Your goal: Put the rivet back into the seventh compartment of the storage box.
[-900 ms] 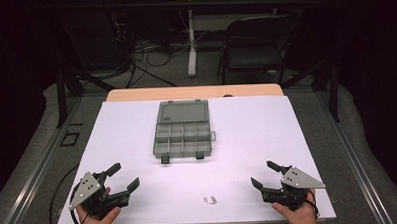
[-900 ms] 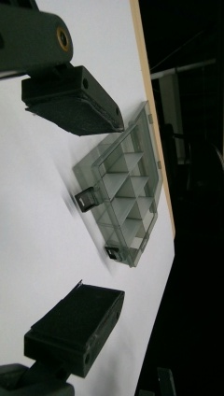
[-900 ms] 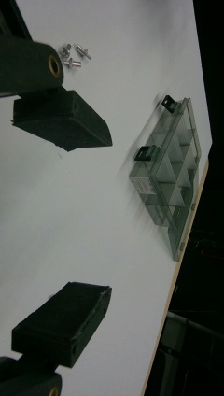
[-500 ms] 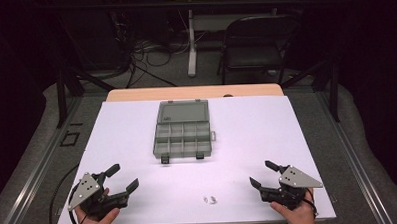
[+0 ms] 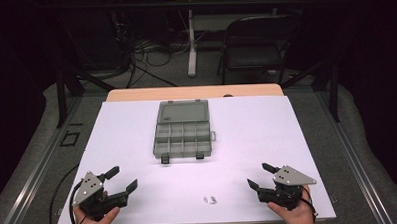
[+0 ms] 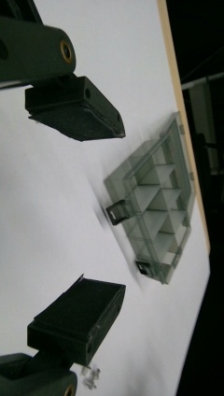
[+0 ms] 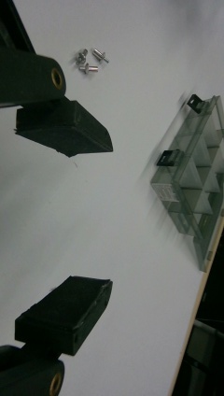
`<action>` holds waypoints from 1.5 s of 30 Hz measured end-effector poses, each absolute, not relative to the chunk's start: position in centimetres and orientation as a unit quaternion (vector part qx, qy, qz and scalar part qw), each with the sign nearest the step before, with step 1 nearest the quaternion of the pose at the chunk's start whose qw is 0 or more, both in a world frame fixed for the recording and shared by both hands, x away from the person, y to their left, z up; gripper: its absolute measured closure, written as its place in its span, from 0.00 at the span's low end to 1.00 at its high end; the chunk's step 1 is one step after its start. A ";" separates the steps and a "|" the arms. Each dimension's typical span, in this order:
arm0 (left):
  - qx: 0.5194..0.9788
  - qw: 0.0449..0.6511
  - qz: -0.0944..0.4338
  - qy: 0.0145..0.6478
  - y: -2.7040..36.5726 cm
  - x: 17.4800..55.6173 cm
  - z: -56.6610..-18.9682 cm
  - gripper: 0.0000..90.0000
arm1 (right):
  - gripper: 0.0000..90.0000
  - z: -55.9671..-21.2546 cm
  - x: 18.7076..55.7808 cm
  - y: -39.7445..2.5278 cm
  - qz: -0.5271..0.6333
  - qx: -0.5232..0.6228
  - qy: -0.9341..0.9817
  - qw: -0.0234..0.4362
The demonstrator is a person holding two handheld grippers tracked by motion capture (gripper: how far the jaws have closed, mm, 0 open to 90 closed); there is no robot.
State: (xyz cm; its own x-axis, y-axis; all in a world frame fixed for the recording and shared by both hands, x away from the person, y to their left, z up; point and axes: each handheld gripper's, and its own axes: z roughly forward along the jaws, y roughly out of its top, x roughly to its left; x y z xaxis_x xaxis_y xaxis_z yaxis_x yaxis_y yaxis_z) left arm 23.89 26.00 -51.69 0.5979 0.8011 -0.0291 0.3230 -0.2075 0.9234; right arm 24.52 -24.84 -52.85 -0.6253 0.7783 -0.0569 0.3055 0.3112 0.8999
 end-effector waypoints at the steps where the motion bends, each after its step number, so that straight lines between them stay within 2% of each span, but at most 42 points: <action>1: 0.743 0.496 0.238 0.382 25.9 23.9 -51.7 0.25 | 0.30 -52.6 24.5 -24.6 0.455 0.362 0.776 0.245; 6: 0.754 0.474 0.229 0.392 25.9 24.1 -51.9 0.28 | 0.31 -51.9 24.7 -23.7 0.434 0.362 0.794 0.224; 14: 0.765 0.450 0.216 0.407 25.8 24.4 -52.3 0.28 | 0.31 -50.6 25.1 -22.1 0.415 0.344 0.814 0.215; 16: 0.766 0.451 0.213 0.406 25.7 24.4 -52.3 0.28 | 0.37 -50.1 25.3 -21.4 0.406 0.343 0.821 0.210; 18: 0.767 0.452 0.210 0.404 25.7 24.4 -52.3 0.30 | 0.38 -49.9 25.4 -21.2 0.402 0.349 0.823 0.198; 19: 0.768 0.452 0.209 0.403 25.7 24.4 -52.3 0.30 | 0.47 -49.7 25.4 -20.7 0.408 0.347 0.826 0.175; 32: 0.770 0.453 0.196 0.405 25.3 24.6 -52.6 0.31 | 0.48 -49.7 25.8 -16.9 0.404 0.318 0.847 0.135; 35: 0.769 0.451 0.196 0.408 25.4 24.6 -52.7 0.30 | 0.58 -50.2 26.0 -15.9 0.399 0.310 0.855 0.118; 37: 0.767 0.453 0.198 0.409 25.5 24.7 -52.7 0.30 | 0.59 -50.4 26.0 -15.7 0.401 0.309 0.855 0.115; 38: 0.766 0.453 0.199 0.410 25.5 24.6 -52.7 0.30 | 0.64 -50.7 26.1 -15.2 0.402 0.307 0.856 0.109; 40: 0.765 0.453 0.199 0.412 25.5 24.6 -52.7 0.30 | 0.65 -50.8 26.1 -14.9 0.400 0.308 0.857 0.104; 45: 0.764 0.453 0.196 0.416 25.6 24.7 -52.7 0.30 | 0.76 -51.6 26.2 -13.6 0.391 0.296 0.866 0.094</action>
State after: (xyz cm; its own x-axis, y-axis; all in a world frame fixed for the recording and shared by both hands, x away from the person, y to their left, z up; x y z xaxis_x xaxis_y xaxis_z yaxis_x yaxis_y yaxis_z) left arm 24.69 25.63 -52.71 0.5776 0.8126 -0.0778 0.4585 -0.2441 0.8545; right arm 26.19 -13.59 -51.64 -0.8068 0.5868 0.0691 0.4398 0.5182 0.7335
